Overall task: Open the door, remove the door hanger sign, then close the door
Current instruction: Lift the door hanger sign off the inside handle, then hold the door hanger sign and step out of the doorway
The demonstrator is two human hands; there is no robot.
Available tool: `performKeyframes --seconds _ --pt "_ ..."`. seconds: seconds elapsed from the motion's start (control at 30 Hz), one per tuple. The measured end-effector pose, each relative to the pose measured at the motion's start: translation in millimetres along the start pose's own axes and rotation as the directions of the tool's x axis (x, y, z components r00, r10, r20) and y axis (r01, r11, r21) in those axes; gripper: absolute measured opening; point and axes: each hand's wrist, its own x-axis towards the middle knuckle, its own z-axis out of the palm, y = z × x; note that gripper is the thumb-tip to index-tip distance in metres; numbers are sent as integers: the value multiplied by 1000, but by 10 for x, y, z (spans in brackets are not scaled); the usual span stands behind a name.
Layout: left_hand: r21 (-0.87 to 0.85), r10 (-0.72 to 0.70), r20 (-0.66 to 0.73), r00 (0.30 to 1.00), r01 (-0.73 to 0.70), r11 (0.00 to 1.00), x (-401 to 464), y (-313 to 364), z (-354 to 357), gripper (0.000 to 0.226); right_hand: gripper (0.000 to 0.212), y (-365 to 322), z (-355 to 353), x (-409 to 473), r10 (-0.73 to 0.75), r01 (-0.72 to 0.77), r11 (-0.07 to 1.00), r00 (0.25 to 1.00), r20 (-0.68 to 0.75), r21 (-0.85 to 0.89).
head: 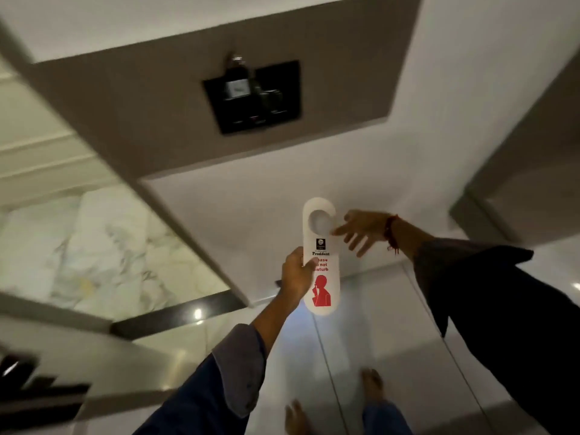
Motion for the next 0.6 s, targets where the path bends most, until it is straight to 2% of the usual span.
performKeyframes --seconds 0.1,0.2,0.3,0.4,0.47,0.6 --pt "-27 -10 165 986 15 1000 293 243 742 20 32 871 -565 -62 80 -82 980 997 23 180" --pt "-12 -16 272 962 20 1000 553 527 1580 11 34 1626 -1123 -217 26 -35 923 999 28 384" --pt "171 -27 337 941 -33 985 820 797 2581 16 31 2328 -1762 -394 70 0 855 991 -116 518" --pt "374 39 417 908 -211 903 1063 1041 3508 22 32 2951 -2359 -543 165 15 820 951 -260 572" --pt "410 75 461 884 -287 866 1237 1225 4096 20 31 3345 -2737 -605 191 48 797 925 -327 602" --pt "451 152 478 865 -390 803 1652 1501 5064 18 33 3904 -3304 -547 309 149 693 823 -477 705"
